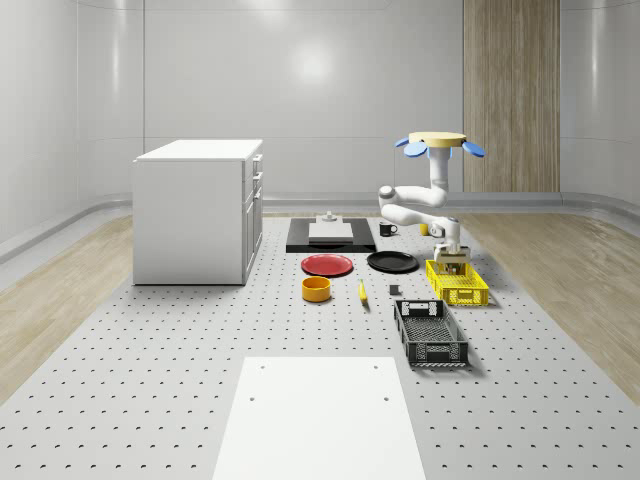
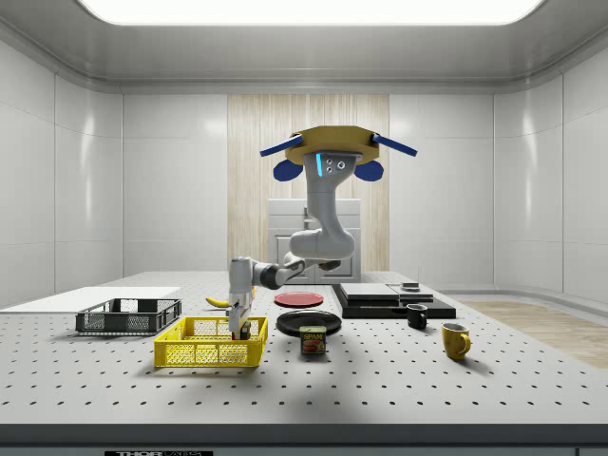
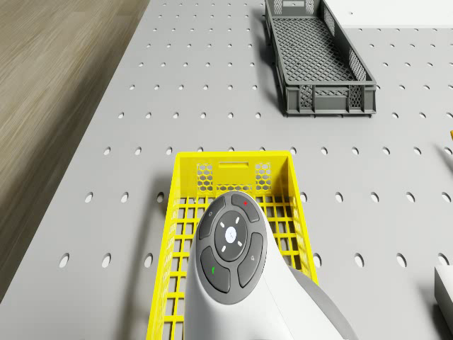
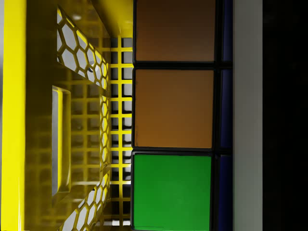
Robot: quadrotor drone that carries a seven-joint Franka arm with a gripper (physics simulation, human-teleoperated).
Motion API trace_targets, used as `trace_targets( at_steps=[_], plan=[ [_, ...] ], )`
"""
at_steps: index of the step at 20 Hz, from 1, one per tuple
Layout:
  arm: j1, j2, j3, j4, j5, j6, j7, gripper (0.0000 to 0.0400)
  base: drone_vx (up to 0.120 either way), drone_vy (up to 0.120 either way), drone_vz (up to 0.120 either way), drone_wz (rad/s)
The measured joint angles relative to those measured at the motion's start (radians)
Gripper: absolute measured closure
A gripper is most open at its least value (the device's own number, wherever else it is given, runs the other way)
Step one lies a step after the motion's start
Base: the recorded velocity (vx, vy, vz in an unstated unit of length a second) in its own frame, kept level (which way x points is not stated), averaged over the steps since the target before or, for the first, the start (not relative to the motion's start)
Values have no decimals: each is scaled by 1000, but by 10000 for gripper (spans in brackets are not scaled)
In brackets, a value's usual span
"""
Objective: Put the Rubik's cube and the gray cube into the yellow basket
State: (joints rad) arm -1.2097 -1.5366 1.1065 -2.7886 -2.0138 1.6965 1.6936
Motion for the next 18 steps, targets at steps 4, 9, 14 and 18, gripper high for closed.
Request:
trace_targets(
  at_steps=[4,9,14,18],
  plan=[
    [-11,7,-42,21,-39,16,-4,80,0,0,0,0],
    [-15,17,-65,32,-66,18,-12,30,0,0,0,0],
    [-1,21,-35,14,-42,-5,-18,9,0,0,0,0],
    [16,22,14,-10,1,-32,-21,3,0,0,0,0]
  ],
)
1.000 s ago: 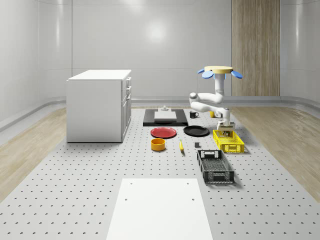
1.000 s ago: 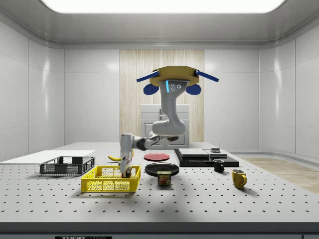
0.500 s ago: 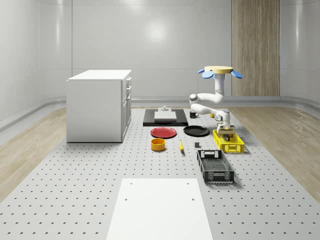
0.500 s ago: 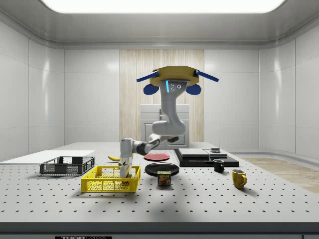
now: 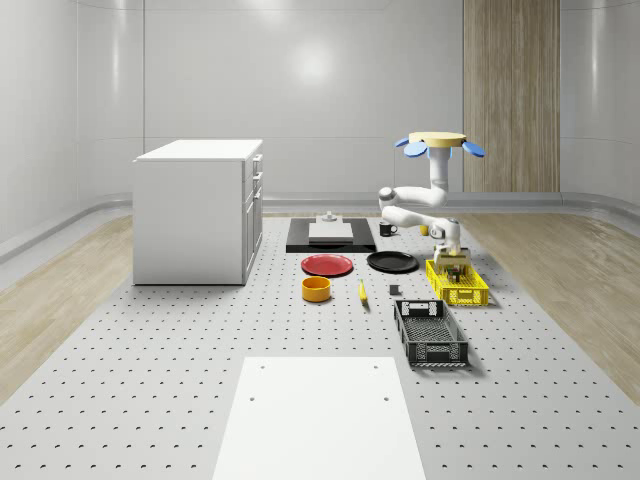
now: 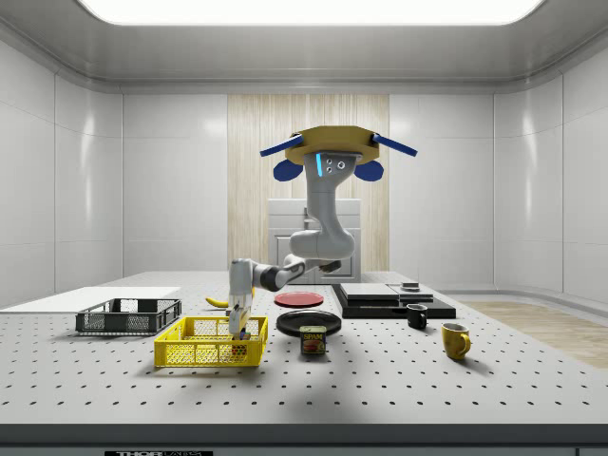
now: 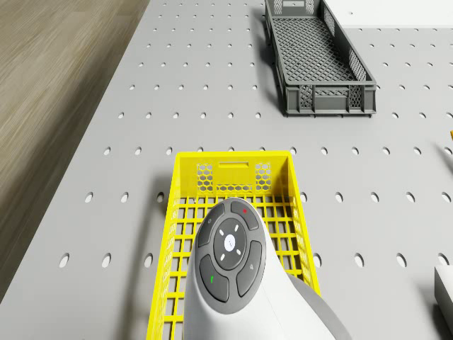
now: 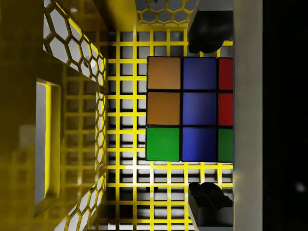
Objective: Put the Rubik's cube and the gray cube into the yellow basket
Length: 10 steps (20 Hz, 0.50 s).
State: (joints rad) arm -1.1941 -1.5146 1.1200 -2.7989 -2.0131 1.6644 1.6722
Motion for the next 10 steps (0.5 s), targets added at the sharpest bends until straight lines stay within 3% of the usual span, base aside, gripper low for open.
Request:
trace_targets(
  at_steps=[2,7,10],
  plan=[
    [8,1,29,-13,27,-15,-1,2,0,0,0,0],
    [25,2,111,-41,102,-50,-1,1,0,-8,120,0],
    [30,3,148,-51,137,-65,0,0,93,-120,53,0]
  ],
)
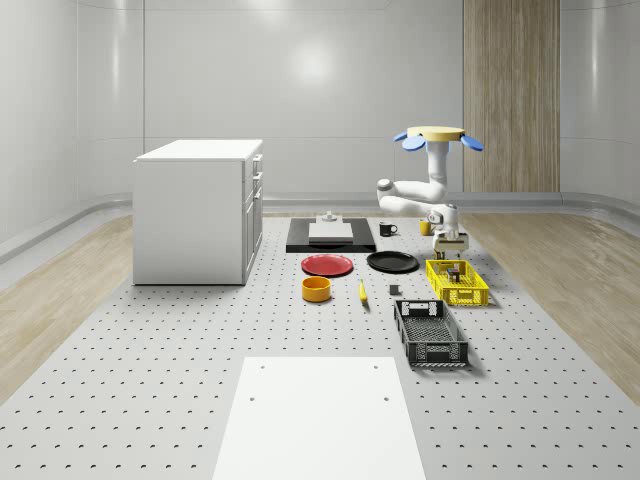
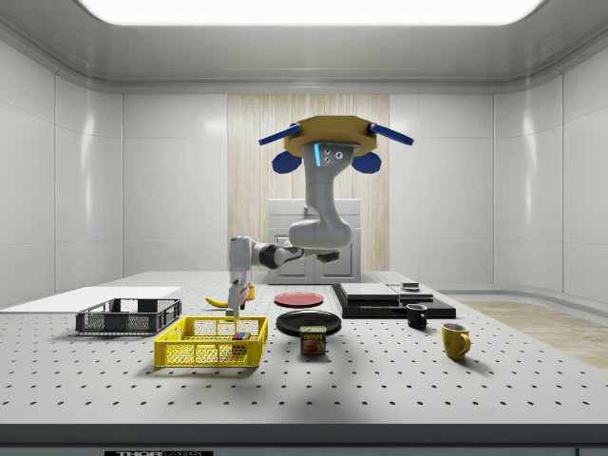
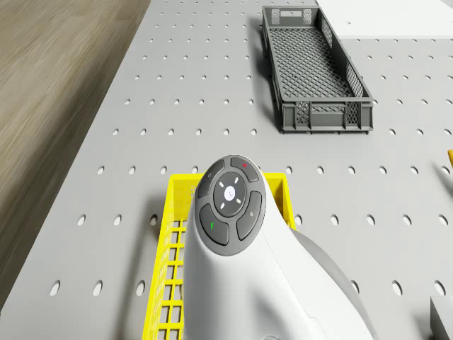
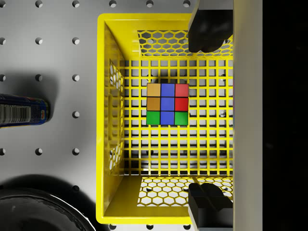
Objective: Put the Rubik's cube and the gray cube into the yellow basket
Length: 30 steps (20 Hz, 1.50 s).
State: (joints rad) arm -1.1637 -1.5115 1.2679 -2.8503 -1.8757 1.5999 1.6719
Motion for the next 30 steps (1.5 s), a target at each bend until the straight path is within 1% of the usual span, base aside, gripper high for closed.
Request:
trace_targets(
  at_steps=[7,22,30],
  plan=[
    [3,-2,40,-9,39,-12,2,0,120,-120,0,0],
    [1,-12,53,-11,54,-6,4,0,120,-120,0,0],
    [0,-17,54,-11,56,-1,5,0,5,-120,0,0]
  ],
)
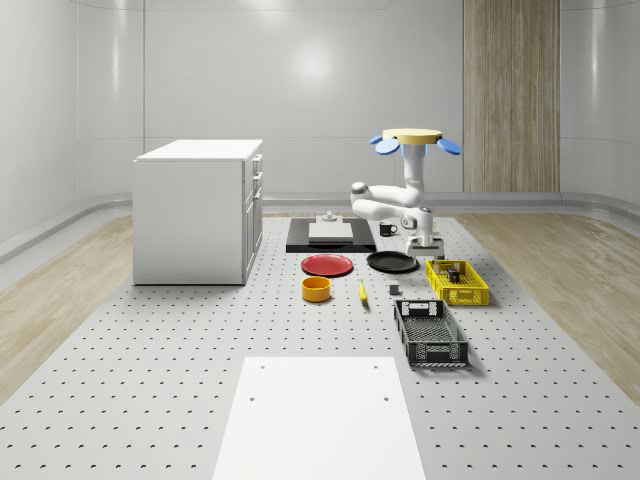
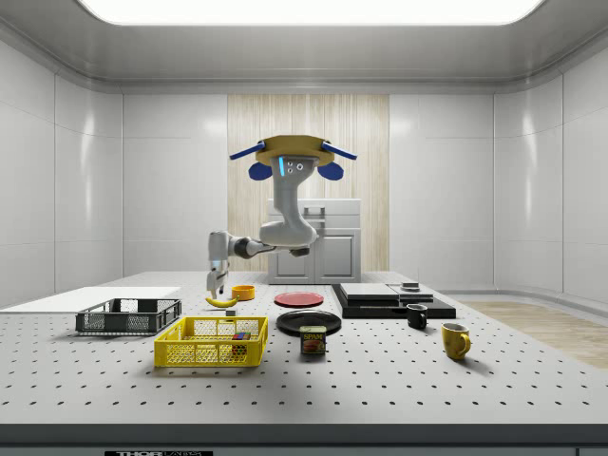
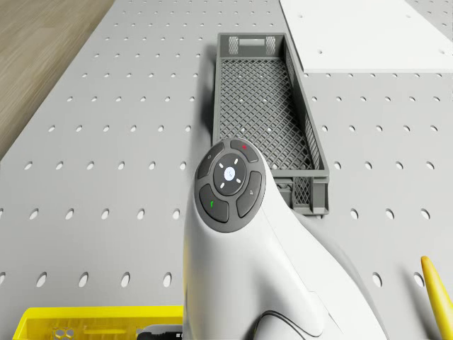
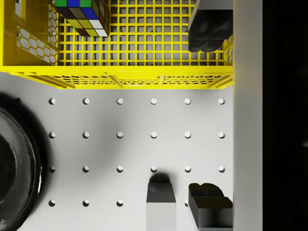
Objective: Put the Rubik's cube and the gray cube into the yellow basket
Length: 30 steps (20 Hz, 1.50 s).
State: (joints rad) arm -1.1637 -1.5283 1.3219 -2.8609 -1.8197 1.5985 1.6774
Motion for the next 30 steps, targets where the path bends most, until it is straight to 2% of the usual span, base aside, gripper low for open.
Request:
trace_targets(
  at_steps=[14,24,26,30],
  plan=[
    [-2,-7,1,0,3,7,1,0,0,-120,-100,0],
    [-3,-12,2,1,5,11,2,0,0,-120,0,0],
    [-3,-12,2,1,5,11,2,0,-100,-120,0,0],
    [-4,-14,2,1,6,13,3,0,-30,-20,0,0]
  ],
)
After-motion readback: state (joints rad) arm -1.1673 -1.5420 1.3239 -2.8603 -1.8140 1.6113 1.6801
